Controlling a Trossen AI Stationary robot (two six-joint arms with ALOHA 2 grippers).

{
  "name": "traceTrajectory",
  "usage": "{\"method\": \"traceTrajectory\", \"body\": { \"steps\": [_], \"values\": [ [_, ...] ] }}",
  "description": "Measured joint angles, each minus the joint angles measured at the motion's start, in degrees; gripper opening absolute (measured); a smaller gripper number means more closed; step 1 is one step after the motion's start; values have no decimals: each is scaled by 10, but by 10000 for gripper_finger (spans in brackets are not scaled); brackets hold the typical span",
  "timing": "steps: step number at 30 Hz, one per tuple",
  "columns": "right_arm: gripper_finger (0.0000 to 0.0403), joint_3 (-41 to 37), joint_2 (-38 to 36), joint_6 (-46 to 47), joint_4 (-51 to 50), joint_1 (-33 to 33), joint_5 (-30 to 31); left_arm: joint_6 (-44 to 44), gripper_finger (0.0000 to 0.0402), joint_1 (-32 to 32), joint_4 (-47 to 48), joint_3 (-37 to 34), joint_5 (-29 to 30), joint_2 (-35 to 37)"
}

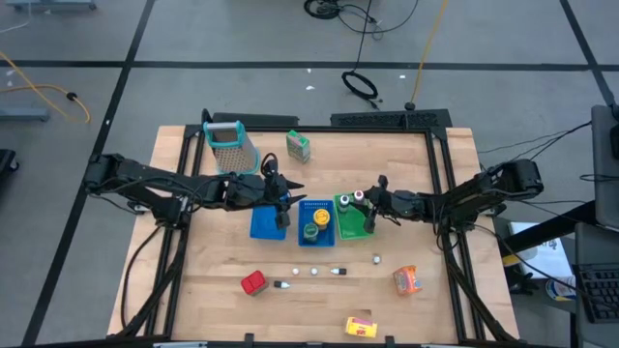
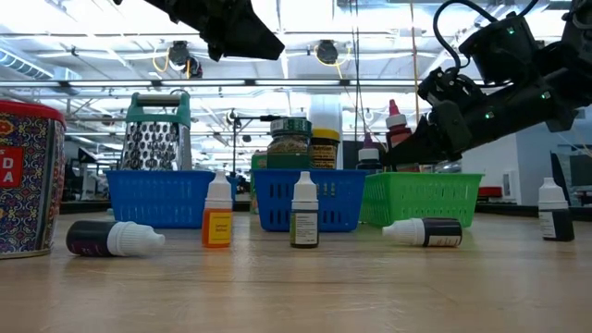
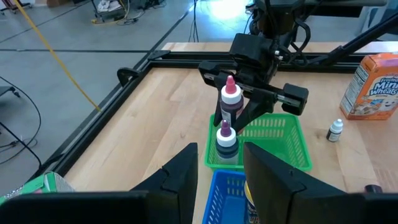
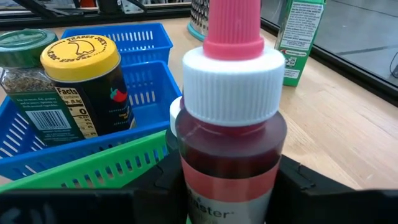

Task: Pick & Place Kitchen Items
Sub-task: Put the large pink food color into the green bin, then put the orange cereal box into the left blue bin

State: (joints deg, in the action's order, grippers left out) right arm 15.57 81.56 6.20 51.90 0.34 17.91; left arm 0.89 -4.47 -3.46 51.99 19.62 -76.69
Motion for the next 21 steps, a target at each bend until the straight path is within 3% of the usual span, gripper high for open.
{"method": "traceTrajectory", "body": {
  "steps": [21],
  "values": [
    [204, 0, -1, -9, 5, 0, 0, 0, 129, 0, 0, 0, 0, 0]
  ]
}}
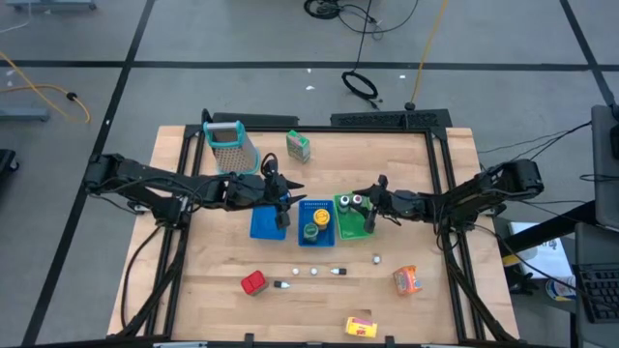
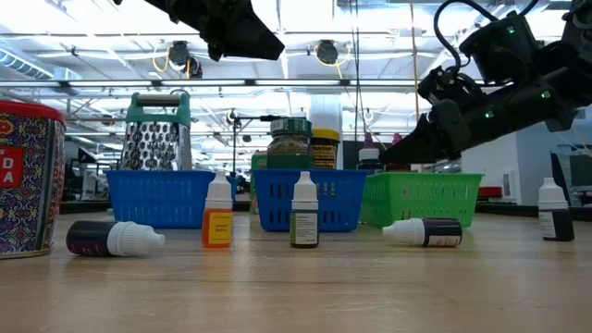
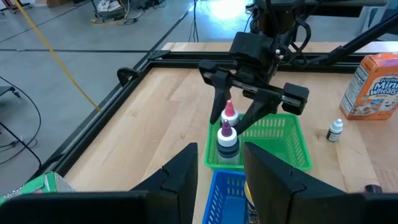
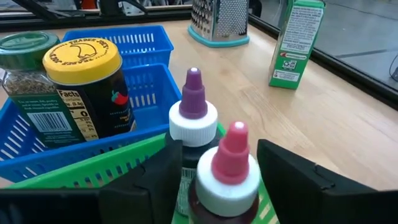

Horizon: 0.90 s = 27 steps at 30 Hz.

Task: Pick & Place Kitchen Items
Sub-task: Put the orange cereal box into the left blue bin

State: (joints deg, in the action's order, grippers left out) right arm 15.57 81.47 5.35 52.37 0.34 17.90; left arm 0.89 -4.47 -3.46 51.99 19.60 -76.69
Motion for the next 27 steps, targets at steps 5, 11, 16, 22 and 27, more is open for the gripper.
{"method": "traceTrajectory", "body": {
  "steps": [5, 11, 16, 22, 27],
  "values": [
    [208, 0, -18, -13, 0, 0, 0, 0, 129, 0, 0, 0, 0, 0],
    [208, 0, -58, -30, -12, 0, 4, 3, 129, 0, 3, 0, 0, 0],
    [210, 0, -91, -42, -21, 0, 4, 3, 129, 0, 3, 0, 0, 0],
    [210, 0, -124, -59, -22, 0, 4, 3, 129, 0, 3, 0, 0, 0],
    [209, 0, -160, -68, -48, 17, 1, 5, 129, 0, 3, 0, 0, 0]
  ]
}}
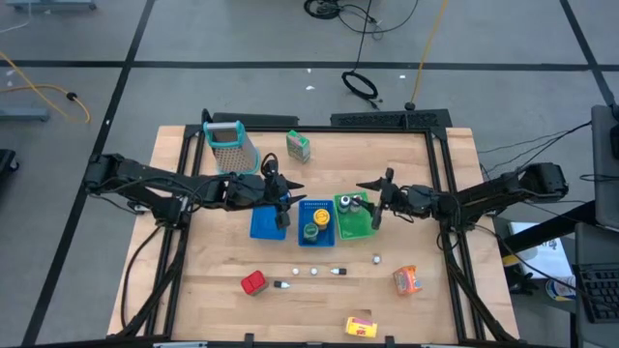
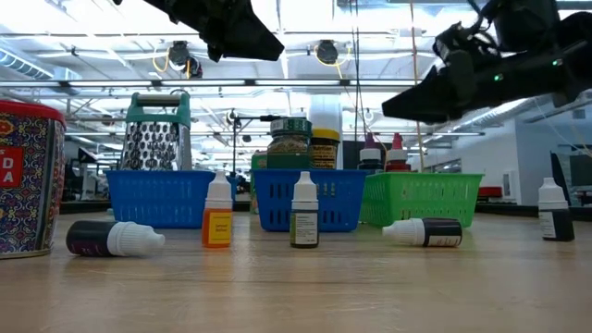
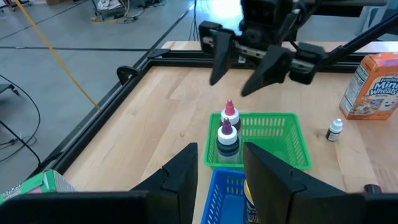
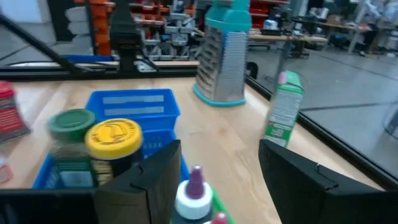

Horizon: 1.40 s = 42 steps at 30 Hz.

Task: Pick & Place Kitchen Items
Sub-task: Put the orange cereal box into the left blue bin

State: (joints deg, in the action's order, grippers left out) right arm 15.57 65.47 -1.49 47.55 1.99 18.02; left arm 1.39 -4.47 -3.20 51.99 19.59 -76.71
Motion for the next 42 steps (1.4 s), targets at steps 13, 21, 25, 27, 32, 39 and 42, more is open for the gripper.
{"method": "traceTrajectory", "body": {
  "steps": [13, 21, 25, 27, 32, 39, 42],
  "values": [
    [208, 0, -145, 0, -148, 123, -1, 2, 129, 0, 0, 0, 0, 0],
    [207, 0, -242, 58, -281, 175, -2, 6, 129, 0, 0, 0, 0, 0],
    [202, 0, -271, 147, -308, 177, -25, 7, 129, 0, 0, 0, 0, 0],
    [199, 0, -277, 182, -326, 177, -64, 6, 129, 0, 0, 0, 0, 0],
    [190, 0, -285, 274, -360, 177, -138, 6, 129, 0, 0, 0, 0, 0],
    [173, 25, -285, 395, -374, 177, -263, 6, 129, 0, 0, 0, 0, 0],
    [166, 47, -285, 433, -393, 186, -289, 6, 129, 0, 0, 0, 0, 0]
  ]
}}
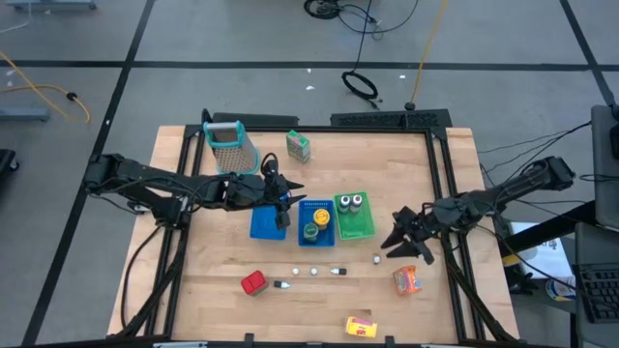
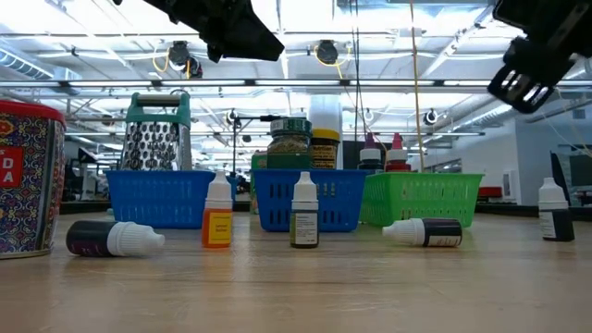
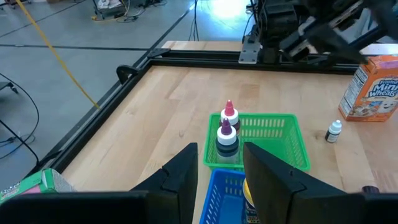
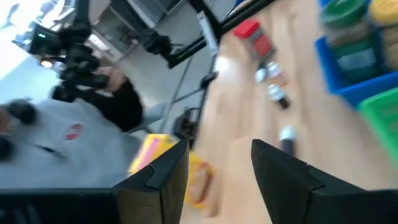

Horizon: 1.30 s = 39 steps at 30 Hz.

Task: Pick & Place Kitchen Items
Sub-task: Put the orange cereal box into the left blue bin

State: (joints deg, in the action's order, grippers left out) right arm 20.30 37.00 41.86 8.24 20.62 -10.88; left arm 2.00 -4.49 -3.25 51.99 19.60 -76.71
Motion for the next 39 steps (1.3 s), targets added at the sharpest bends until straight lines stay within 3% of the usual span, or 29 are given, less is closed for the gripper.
{"method": "traceTrajectory", "body": {
  "steps": [15, 20, 27, 34, 39],
  "values": [
    [155, 165, 73, 231, -248, 78, 1, -3, 129, 0, -12, 0, 0, 0],
    [154, 189, 109, 350, -321, 98, -15, -4, 129, 0, -14, 0, 0, 0],
    [154, 189, 147, 475, -331, 119, -91, -14, 129, 0, -20, 0, 0, 0],
    [154, 189, 136, 480, -269, 116, -79, -26, 129, 0, -30, 0, 0, 0],
    [154, 189, 116, 547, -255, 116, -88, -37, 129, 0, -33, 0, 0, 0]
  ]
}}
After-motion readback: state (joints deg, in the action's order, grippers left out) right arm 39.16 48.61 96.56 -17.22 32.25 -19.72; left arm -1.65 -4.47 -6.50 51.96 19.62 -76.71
